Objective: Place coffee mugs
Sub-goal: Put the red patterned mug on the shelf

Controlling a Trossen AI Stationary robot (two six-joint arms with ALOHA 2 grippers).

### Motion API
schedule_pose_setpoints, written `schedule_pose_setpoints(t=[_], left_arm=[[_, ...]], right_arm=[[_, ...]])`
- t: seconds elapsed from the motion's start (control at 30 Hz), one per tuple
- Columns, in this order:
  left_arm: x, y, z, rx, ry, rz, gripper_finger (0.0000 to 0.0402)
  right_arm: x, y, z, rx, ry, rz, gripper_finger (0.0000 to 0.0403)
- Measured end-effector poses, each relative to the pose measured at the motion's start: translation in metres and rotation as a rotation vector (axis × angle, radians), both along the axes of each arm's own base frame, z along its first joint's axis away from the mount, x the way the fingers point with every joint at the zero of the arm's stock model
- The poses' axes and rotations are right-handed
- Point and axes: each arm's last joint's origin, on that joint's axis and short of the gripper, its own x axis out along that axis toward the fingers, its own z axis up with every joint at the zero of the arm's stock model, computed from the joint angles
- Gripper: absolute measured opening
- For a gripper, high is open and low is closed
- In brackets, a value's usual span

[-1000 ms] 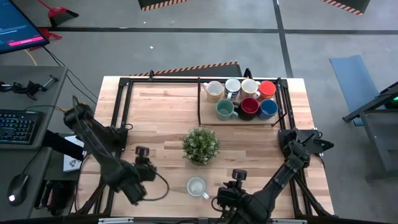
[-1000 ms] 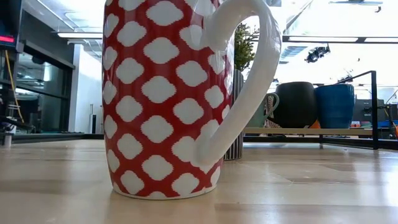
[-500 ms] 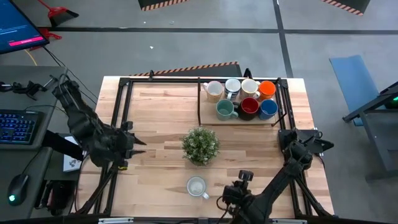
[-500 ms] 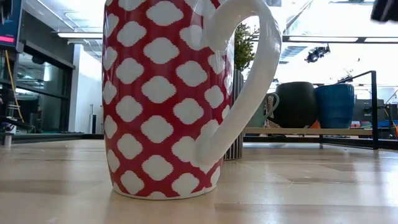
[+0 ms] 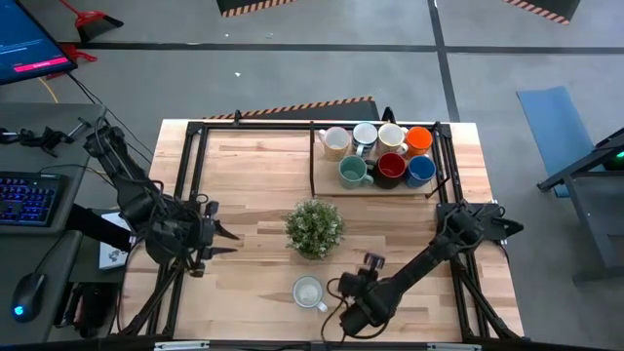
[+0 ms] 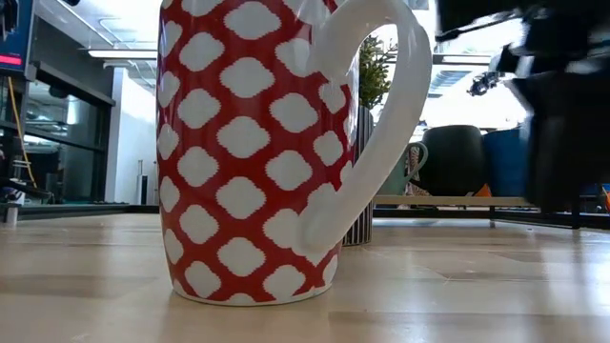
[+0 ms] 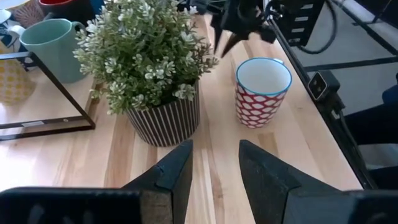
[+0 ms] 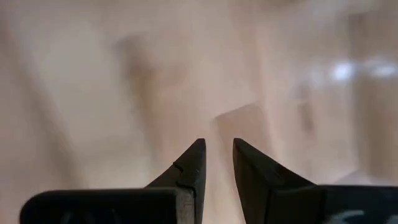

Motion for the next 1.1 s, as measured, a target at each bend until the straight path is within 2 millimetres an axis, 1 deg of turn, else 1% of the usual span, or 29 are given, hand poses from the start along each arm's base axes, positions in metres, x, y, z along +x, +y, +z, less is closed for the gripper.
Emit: schedule_pose_setpoints(t=[0.07,0.13,0.23,0.33,0.47,0.57,0.7,0.93,1.03,1.1], left_arm=[[0.001,-0.001,-0.001,0.0,0.002,-0.002,0.0119],[0.001,-0.002,-0.001,0.005,0.006,-0.002,0.012],[0.002,-0.003,-0.002,0.01,0.008,0.0,0.012],[0.003,-0.003,-0.003,0.008,0.009,0.004,0.0119],[0.003,-0.003,-0.003,0.005,0.01,0.007,0.012],[0.003,-0.003,-0.003,0.005,0.009,0.007,0.012],[0.003,-0.003,-0.003,0.006,0.009,0.008,0.012],[0.003,-0.003,-0.003,0.006,0.009,0.009,0.012],[0.003,-0.003,-0.003,0.007,0.008,0.01,0.012],[0.003,-0.003,-0.003,0.009,0.006,0.012,0.012]], right_arm=[[0.001,0.003,0.002,0.065,0.05,0.057,0.006],[0.003,0.004,0.012,0.067,0.045,0.086,0.006],[0.005,0.004,0.04,0.043,-0.065,0.129,0.006],[0.002,0.003,0.066,-0.016,-0.182,0.18,0.006],[-0.005,-0.003,0.092,-0.005,-0.254,0.196,0.0059],[-0.007,-0.007,0.105,0.016,-0.311,0.161,0.0059],[-0.008,-0.01,0.114,0.049,-0.351,0.122,0.0059],[0.004,-0.013,0.116,0.115,-0.438,0.048,0.0059],[0.014,-0.01,0.119,0.164,-0.491,0.11,0.0059],[0.025,-0.006,0.119,0.243,-0.52,0.18,0.006]])
